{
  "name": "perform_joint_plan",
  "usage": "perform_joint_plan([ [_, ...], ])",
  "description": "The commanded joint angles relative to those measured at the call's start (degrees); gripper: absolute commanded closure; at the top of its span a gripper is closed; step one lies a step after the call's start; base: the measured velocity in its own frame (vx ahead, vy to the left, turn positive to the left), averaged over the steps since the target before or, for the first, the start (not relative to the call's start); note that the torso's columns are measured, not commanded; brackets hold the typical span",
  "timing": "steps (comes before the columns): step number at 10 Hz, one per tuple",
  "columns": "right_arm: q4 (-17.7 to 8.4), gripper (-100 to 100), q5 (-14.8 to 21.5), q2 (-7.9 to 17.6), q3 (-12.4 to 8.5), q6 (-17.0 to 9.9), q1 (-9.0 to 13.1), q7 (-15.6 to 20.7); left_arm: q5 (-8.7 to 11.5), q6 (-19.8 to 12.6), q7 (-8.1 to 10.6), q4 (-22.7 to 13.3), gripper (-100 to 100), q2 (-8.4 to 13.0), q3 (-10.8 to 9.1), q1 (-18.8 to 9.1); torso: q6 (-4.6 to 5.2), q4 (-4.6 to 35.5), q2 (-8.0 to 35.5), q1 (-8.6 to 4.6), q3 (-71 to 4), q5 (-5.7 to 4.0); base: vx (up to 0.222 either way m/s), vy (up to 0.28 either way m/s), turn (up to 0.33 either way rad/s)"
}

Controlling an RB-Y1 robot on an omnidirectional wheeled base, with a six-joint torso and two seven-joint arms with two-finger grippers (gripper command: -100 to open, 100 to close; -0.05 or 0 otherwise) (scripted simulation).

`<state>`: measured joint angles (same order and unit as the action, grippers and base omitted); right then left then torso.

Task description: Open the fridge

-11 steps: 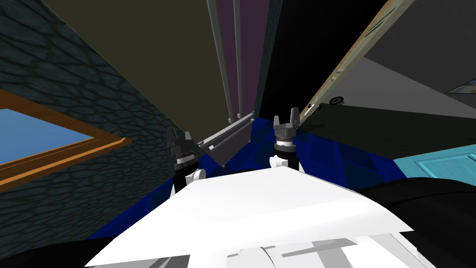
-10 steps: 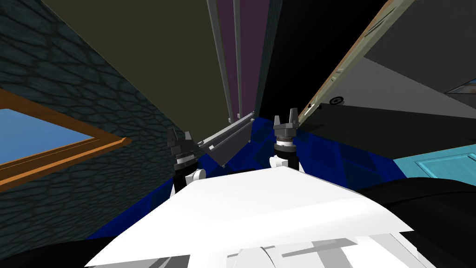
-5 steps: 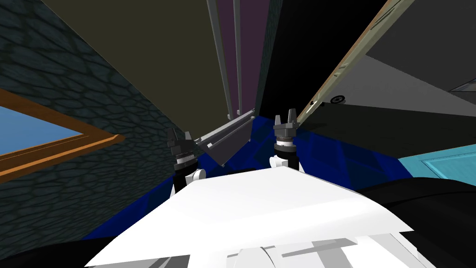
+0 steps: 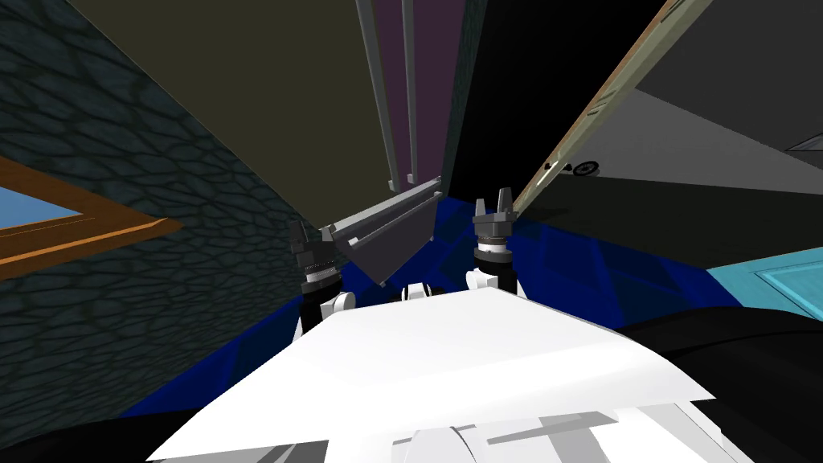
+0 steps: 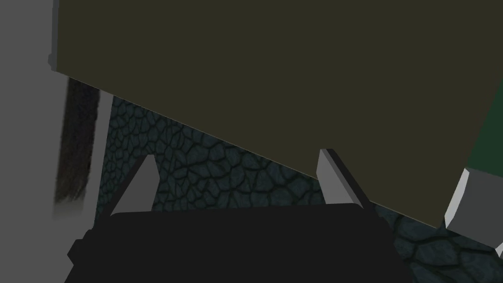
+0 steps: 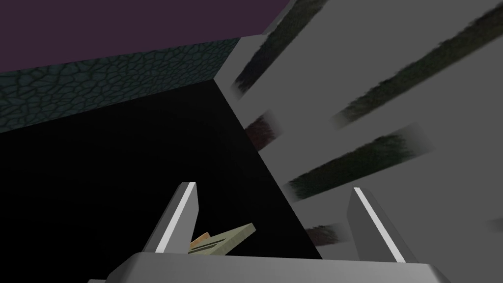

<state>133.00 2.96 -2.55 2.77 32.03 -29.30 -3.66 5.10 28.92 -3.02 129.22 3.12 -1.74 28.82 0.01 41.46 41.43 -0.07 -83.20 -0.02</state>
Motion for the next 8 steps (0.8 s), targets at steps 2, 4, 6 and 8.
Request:
perform_joint_plan([
  [2, 0.0, 0, 0.0, 0.0, 0.0, 0.0, 0.0, 0.0, 0.5, 1.6, 1.14, -2.1, -100, 4.3, 1.31, -1.1, -0.01, 0.7, 0.6, -0.03, -1.5, -0.02, 0.15, -0.076, -0.087],
  [4, 0.0, 0, 0.0, 0.0, 0.0, 0.0, 0.0, 0.0, 0.8, 2.5, 1.83, -3.4, -100, 5.1, 2.08, -1.9, -0.02, 0.8, 0.7, -0.03, -1.5, -0.01, 0.176, -0.109, -0.1],
  [6, 0.0, 0, 0.0, 0.0, 0.0, 0.0, 0.0, 0.0, 1.2, 3.7, 2.71, -5.1, -100, 5.1, 3.06, -2.8, -0.01, 0.8, 0.9, 0.0, -1.4, 0.0, 0.192, -0.117, -0.108],
  [8, 0.0, 0, 0.0, 0.0, 0.0, 0.0, 0.0, 0.0, 1.6, 4.8, 3.52, -6.7, -100, 4.4, 3.97, -3.7, -0.01, 0.8, 0.9, 0.16, -1.4, 0.04, 0.21, -0.085, -0.106],
])
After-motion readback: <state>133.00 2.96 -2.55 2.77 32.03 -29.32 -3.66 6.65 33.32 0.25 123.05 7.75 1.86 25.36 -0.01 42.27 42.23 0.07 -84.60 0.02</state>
